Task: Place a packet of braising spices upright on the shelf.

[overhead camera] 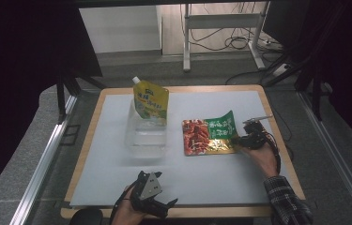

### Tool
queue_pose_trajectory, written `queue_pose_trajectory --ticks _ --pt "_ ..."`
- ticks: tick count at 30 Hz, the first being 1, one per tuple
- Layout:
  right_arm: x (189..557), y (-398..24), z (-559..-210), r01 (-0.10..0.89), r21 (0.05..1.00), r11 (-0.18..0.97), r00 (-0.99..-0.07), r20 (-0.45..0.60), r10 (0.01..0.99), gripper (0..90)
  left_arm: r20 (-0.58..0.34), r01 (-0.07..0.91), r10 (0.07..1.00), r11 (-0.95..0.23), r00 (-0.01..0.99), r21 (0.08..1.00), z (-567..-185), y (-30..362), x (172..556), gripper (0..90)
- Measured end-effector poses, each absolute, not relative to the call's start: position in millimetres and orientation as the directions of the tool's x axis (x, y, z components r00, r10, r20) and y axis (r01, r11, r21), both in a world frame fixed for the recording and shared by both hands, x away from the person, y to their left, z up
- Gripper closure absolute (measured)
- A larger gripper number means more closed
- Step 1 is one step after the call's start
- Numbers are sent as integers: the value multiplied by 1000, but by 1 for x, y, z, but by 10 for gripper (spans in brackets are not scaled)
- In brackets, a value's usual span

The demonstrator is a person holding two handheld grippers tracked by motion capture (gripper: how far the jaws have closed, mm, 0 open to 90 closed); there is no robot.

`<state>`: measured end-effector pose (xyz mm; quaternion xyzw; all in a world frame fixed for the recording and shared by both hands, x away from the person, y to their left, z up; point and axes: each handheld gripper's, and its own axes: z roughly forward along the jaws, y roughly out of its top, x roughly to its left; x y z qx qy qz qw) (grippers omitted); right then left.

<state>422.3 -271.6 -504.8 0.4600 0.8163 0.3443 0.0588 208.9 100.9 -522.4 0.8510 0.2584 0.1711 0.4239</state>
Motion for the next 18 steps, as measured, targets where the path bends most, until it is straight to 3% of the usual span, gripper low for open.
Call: queue_pose_trajectory --ticks 18 --pt "418 -269 -483 681 659 318 -585 228 778 890 68 301 599 -494 798 815 -522 102 209 18"
